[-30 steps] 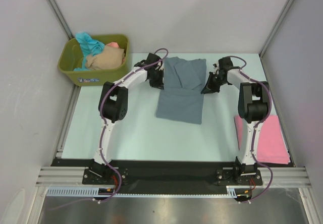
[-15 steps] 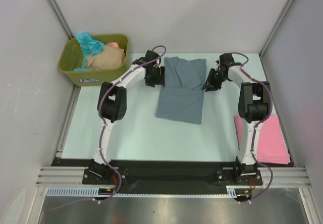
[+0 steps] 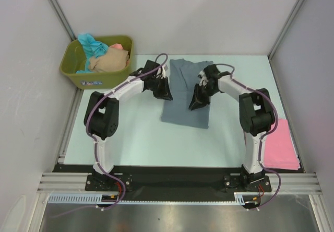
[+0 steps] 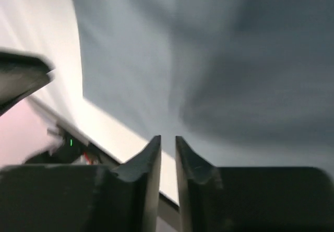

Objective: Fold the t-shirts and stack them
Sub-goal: Fold the tshirt

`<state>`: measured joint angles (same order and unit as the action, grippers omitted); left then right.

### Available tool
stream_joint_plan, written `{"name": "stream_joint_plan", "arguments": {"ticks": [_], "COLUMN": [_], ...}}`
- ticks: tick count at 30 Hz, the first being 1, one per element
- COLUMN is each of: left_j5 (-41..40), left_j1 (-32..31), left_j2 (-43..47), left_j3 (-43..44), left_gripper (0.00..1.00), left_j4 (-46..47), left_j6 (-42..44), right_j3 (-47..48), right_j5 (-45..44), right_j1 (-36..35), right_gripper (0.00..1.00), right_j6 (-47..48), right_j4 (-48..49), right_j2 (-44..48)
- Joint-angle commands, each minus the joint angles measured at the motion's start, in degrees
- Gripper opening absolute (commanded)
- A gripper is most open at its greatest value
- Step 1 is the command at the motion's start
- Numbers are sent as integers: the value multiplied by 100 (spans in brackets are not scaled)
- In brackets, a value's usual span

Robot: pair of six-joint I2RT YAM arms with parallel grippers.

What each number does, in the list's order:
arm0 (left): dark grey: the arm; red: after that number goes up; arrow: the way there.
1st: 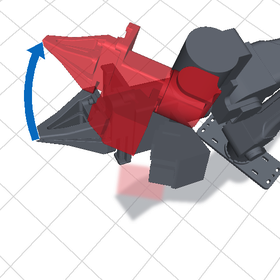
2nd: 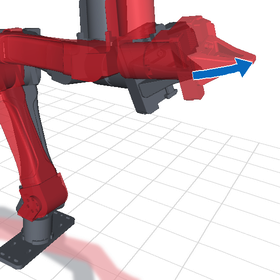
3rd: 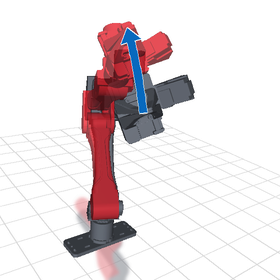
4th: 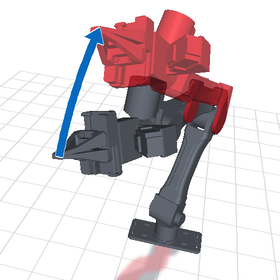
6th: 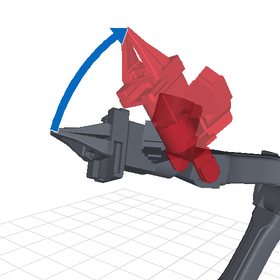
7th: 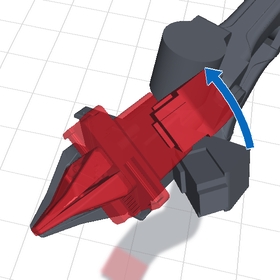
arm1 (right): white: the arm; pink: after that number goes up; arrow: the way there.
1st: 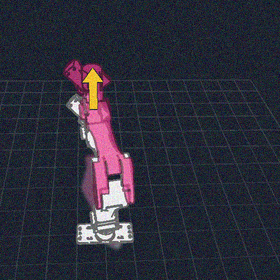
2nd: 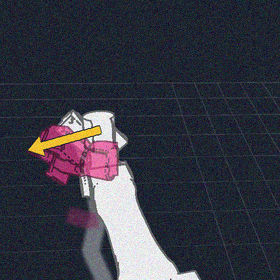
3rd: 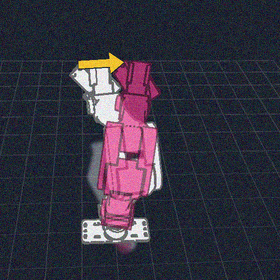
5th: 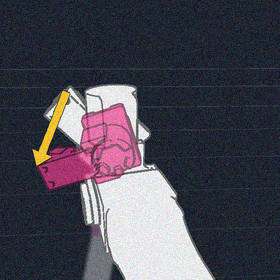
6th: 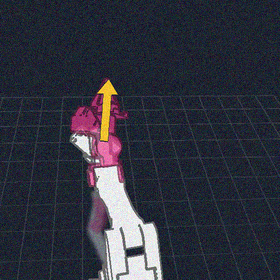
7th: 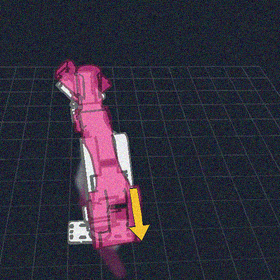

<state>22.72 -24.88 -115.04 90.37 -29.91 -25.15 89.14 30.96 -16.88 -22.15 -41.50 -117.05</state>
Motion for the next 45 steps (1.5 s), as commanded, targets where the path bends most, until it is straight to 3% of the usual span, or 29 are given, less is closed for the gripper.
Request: {"name": "stream_joint_plan", "arguments": {"ticks": [1,4,14,23,27,37,43,45], "left_j5": [698,655,-39,-171,-391,-663,-769,-848], "left_j1": [-104,-131,-140,-183,-227,-227,-245,-280], "left_j2": [-211,-186,-212,-1,-18,-71,289,596], "left_j3": [-300,-537,-1459,-1707,-1663,-1909,-1961,-1979], "left_gripper": [16,10,10,10,10,9,10,11], "left_j4": [214,135,99,205,47,73,-93,-146], "left_j6": [-210,-175,168,229,352,546,572,572], "right_j3": [-257,-169,-239,-1135,-1768,-2814,-2964,-2973], "right_j5": [1183,1465,1747,1492,1378,203,-1125,-1163], "right_j1": [-358,-640,-852,-720,-335,808,994,994], "right_gripper": [18,9,4,4,4,4,5,4], "right_j6": [-342,-360,-545,-263,-176,431,405,405], "right_j4": [370,379,616,616,757,493,212,186], "right_j2": [-45,-300,-722,-415,-99,666,1176,1229]}}
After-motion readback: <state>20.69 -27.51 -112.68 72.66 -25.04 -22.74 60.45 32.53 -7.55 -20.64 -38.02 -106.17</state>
